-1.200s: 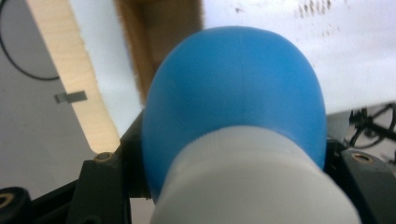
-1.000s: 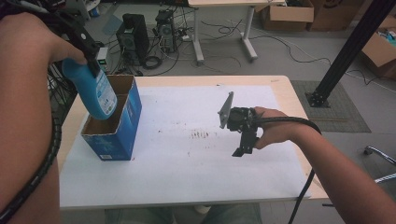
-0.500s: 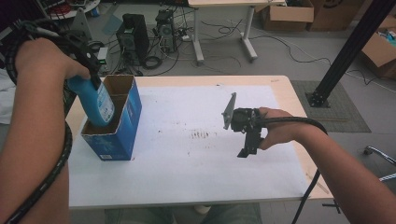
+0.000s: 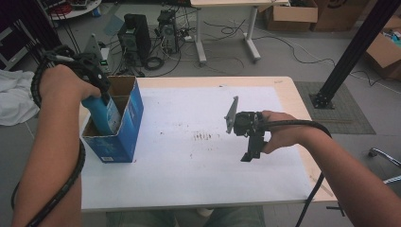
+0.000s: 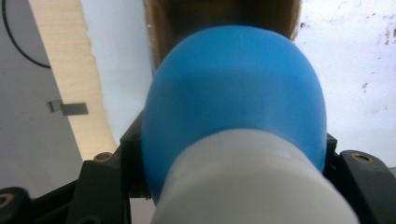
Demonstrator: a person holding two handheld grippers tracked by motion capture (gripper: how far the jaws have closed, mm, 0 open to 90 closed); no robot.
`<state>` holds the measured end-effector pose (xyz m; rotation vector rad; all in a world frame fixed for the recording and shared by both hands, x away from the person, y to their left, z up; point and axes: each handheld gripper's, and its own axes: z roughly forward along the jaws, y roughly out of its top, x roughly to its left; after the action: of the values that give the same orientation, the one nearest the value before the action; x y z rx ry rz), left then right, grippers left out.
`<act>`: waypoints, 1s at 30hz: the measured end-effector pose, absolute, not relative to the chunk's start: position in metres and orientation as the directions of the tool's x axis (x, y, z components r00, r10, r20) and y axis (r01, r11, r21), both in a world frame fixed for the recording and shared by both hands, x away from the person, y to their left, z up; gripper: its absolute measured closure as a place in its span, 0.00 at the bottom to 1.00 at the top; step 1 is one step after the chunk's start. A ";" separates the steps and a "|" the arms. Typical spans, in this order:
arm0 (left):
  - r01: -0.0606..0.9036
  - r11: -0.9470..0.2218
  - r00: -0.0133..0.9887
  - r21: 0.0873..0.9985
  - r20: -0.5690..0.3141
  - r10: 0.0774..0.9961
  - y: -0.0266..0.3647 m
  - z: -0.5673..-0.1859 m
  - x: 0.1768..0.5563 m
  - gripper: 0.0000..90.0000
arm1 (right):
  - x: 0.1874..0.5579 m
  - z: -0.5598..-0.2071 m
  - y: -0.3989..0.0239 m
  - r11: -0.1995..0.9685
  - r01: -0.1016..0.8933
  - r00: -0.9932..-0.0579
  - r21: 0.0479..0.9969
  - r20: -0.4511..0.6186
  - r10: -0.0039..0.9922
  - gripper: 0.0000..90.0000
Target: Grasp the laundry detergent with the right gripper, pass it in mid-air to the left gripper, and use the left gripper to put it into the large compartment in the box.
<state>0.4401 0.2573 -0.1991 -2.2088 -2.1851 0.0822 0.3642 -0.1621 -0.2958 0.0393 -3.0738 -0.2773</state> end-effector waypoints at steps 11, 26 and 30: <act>0.995 -0.025 0.023 -0.099 -0.020 1.000 0.253 -0.240 0.444 0.43 | 0.364 -0.299 -0.166 0.983 -0.003 -0.998 0.183 0.057 -0.014 0.00; 0.991 -0.030 0.030 -0.130 -0.006 1.000 0.255 -0.280 0.447 0.43 | 0.364 -0.299 -0.168 0.981 -0.002 -0.999 0.196 0.047 -0.011 0.00; 0.990 -0.033 0.032 -0.137 -0.008 0.999 0.257 -0.289 0.448 0.43 | 0.363 -0.298 -0.169 0.981 0.001 -0.999 0.196 0.046 -0.008 0.00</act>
<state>0.4477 0.2566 -0.2887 -2.1878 -2.1176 0.1542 0.3631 -0.1692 -0.2985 0.0059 -3.0800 -0.3049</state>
